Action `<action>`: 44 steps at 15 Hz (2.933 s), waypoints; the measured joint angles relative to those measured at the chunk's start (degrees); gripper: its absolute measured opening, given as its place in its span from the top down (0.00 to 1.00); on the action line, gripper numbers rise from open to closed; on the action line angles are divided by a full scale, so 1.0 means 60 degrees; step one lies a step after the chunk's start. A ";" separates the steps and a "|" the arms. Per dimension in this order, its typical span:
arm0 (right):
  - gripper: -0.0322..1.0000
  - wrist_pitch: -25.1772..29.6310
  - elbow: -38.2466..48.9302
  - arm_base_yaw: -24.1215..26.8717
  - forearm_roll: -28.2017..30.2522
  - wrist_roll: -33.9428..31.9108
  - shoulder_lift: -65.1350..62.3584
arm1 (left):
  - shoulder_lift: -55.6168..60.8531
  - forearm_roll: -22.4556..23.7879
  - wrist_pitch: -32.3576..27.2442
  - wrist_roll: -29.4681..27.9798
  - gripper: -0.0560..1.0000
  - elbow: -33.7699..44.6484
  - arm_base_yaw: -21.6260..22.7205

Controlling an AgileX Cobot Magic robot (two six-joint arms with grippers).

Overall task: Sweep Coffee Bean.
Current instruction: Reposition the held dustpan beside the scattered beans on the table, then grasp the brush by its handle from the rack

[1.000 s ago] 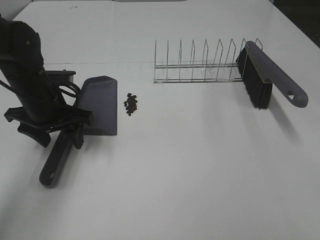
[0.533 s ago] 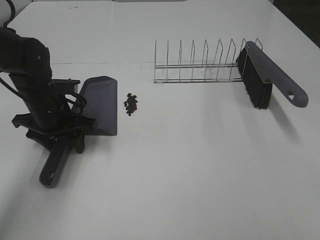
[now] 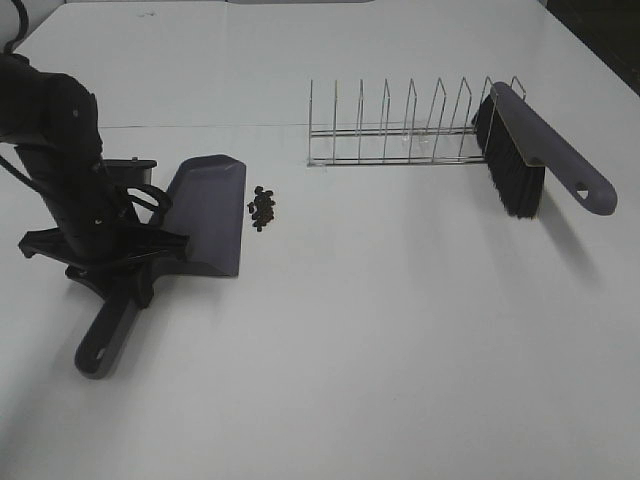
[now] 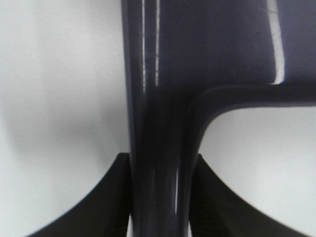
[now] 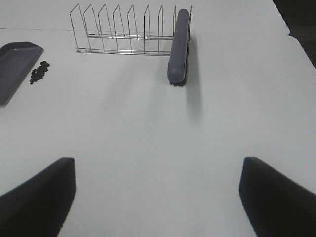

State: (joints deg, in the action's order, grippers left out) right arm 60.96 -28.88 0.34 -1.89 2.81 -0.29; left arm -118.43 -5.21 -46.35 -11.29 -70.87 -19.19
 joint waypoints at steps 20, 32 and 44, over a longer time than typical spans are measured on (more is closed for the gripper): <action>0.17 -0.3056 -0.8422 0.0000 -0.0516 0.1241 1.5097 | 0.1155 0.0869 -0.0716 -0.0267 0.70 0.0000 0.0000; 0.30 0.0172 -1.5193 0.0000 0.0201 0.1289 2.1811 | 0.1155 0.0869 -0.0735 -0.0267 0.70 0.0000 0.0000; 0.67 -0.0573 -1.5231 0.0019 0.0487 0.1165 2.3300 | 0.1155 0.0783 -0.0821 -0.0258 0.70 0.0000 0.0000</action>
State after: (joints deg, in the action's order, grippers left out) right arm 57.52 -120.26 0.46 1.03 9.80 139.52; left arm -111.50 -0.52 -51.28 -12.83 -70.87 -19.19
